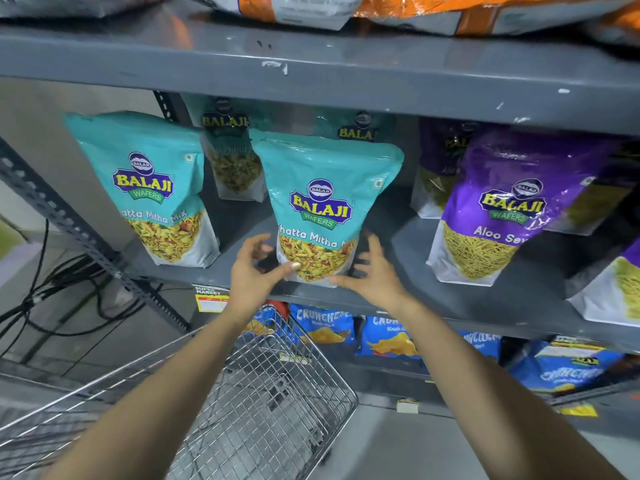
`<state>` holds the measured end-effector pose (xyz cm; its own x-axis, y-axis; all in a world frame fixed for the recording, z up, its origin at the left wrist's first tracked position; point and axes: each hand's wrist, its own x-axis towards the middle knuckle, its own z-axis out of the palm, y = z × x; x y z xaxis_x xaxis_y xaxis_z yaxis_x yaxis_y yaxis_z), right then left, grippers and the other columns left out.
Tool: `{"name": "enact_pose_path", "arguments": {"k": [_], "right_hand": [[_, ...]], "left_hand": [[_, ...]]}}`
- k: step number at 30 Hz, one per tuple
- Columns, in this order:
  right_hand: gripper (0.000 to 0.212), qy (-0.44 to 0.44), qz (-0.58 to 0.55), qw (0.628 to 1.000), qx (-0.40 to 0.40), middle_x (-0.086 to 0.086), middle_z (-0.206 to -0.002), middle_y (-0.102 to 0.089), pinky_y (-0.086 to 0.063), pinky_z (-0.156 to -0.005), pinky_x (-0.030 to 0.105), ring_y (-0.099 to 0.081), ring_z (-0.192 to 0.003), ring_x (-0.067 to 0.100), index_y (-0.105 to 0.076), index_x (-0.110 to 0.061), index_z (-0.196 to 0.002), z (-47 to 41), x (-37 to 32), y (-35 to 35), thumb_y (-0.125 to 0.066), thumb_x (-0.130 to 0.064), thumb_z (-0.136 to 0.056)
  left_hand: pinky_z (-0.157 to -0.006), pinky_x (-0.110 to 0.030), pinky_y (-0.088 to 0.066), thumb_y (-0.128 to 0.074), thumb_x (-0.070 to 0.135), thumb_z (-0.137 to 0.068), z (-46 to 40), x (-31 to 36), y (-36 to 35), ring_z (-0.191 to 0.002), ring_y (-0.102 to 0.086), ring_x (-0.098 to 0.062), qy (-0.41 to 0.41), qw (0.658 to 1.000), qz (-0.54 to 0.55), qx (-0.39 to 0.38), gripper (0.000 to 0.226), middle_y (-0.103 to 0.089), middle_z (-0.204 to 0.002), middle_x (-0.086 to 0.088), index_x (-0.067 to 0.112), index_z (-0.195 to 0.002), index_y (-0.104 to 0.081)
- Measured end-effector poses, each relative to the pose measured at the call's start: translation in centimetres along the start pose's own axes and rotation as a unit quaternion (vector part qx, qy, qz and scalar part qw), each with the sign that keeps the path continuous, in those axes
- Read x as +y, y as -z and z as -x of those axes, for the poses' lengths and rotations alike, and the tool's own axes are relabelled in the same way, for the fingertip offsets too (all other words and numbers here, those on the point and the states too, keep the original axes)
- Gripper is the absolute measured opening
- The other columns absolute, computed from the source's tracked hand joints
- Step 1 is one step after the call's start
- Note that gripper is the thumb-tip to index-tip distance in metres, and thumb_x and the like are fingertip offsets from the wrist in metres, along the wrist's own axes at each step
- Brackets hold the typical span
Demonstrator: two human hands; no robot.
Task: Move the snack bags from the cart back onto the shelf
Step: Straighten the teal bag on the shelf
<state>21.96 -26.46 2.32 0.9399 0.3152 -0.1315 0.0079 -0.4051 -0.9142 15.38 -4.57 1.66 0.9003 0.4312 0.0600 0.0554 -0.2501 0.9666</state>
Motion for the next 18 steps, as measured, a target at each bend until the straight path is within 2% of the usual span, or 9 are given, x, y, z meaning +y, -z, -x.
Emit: {"name": "enact_pose_path", "arguments": {"k": [2,4,6,8,9,11,13,16,18], "right_hand": [[0.096,0.002,-0.038,0.999,0.037,0.003,-0.123,-0.052,-0.050,-0.095,0.033,-0.057,-0.111,0.019,-0.031,-0.028,-0.143,1.5,0.7,1.8,-0.087,-0.022,-0.065],[0.064,0.014,-0.055,0.995,0.082,0.004,-0.118,-0.060,-0.051,-0.095,0.035,-0.061,-0.106,0.018,-0.053,-0.023,-0.127,3.5,2.2,4.2,-0.082,-0.015,-0.071],[0.029,0.000,-0.036,0.987,0.154,-0.006,-0.098,-0.070,-0.054,-0.089,0.033,-0.067,-0.090,0.005,-0.067,-0.019,-0.100,5.6,4.1,7.3,-0.079,-0.010,-0.075],[0.015,-0.021,-0.021,0.970,0.240,-0.019,-0.068,-0.070,-0.049,-0.073,0.020,-0.065,-0.069,-0.005,-0.068,-0.017,-0.079,7.1,5.8,10.7,-0.079,-0.009,-0.074],[0.016,-0.036,0.005,0.958,0.283,-0.017,-0.059,-0.066,-0.041,-0.063,0.016,-0.064,-0.063,0.001,-0.064,-0.016,-0.073,7.6,6.4,12.8,-0.080,-0.013,-0.073],[0.028,-0.065,0.072,0.941,0.325,-0.011,-0.059,-0.053,-0.032,-0.057,0.019,-0.055,-0.063,0.012,-0.055,-0.014,-0.077,7.6,7.0,16.0,-0.081,-0.019,-0.071],[0.049,-0.039,0.024,0.949,0.313,-0.007,-0.073,-0.048,-0.037,-0.058,0.015,-0.051,-0.059,-0.003,-0.042,-0.018,-0.090,6.5,7.8,18.6,-0.084,-0.006,-0.066],[0.081,-0.004,-0.025,0.977,0.214,-0.004,-0.100,-0.047,-0.050,-0.076,0.016,-0.054,-0.082,-0.012,-0.034,-0.011,-0.119,3.7,10.1,22.3,-0.085,0.008,-0.059],[0.094,-0.025,-0.023,0.992,0.119,0.007,-0.121,-0.056,-0.054,-0.091,0.030,-0.061,-0.105,0.009,-0.031,-0.006,-0.132,2.4,10.3,23.3,-0.088,-0.002,-0.057]], "left_hand": [[-0.069,-0.011,-0.043,-0.083,0.020,-0.073,1.5,0.9,-1.1,-0.076,-0.053,-0.004,-0.077,0.995,-0.027,0.062,0.030,-0.060,-0.082,0.009,0.014,-0.098,-0.068],[-0.068,-0.018,-0.044,-0.080,0.018,-0.077,3.1,2.3,-3.1,-0.070,-0.055,-0.003,-0.147,0.987,-0.048,0.043,0.009,-0.067,-0.075,0.005,0.013,-0.083,-0.076],[-0.068,-0.013,-0.045,-0.078,0.015,-0.079,4.5,3.3,-6.1,-0.068,-0.058,0.001,-0.187,0.980,-0.064,0.001,0.004,-0.071,-0.075,0.006,0.012,-0.083,-0.078],[-0.073,-0.009,-0.044,-0.076,0.016,-0.081,4.9,3.5,-9.6,-0.072,-0.060,0.000,-0.227,0.968,-0.101,-0.033,0.007,-0.073,-0.078,0.006,0.011,-0.086,-0.079],[-0.075,-0.011,-0.045,-0.075,0.017,-0.082,5.0,3.3,-11.9,-0.073,-0.062,-0.004,-0.242,0.961,-0.119,-0.055,0.010,-0.075,-0.080,0.002,0.010,-0.088,-0.079],[-0.078,-0.025,-0.053,-0.075,0.023,-0.082,4.6,2.9,-15.6,-0.077,-0.068,-0.017,-0.222,0.960,-0.140,-0.101,0.021,-0.076,-0.086,-0.007,0.008,-0.097,-0.076],[-0.089,-0.035,-0.056,-0.077,0.030,-0.079,3.4,2.7,-19.1,-0.095,-0.070,-0.025,-0.141,0.968,-0.130,-0.165,0.045,-0.072,-0.108,-0.014,0.007,-0.117,-0.068],[-0.110,-0.037,-0.042,-0.080,0.051,-0.064,1.7,3.0,-23.9,-0.129,-0.053,-0.021,-0.039,0.966,-0.081,-0.244,0.092,-0.053,-0.144,-0.006,0.018,-0.142,-0.044],[-0.112,-0.038,-0.041,-0.082,0.050,-0.060,1.0,3.0,-26.1,-0.130,-0.054,-0.016,-0.019,0.965,-0.030,-0.259,0.091,-0.057,-0.142,0.000,0.023,-0.139,-0.047]]}}
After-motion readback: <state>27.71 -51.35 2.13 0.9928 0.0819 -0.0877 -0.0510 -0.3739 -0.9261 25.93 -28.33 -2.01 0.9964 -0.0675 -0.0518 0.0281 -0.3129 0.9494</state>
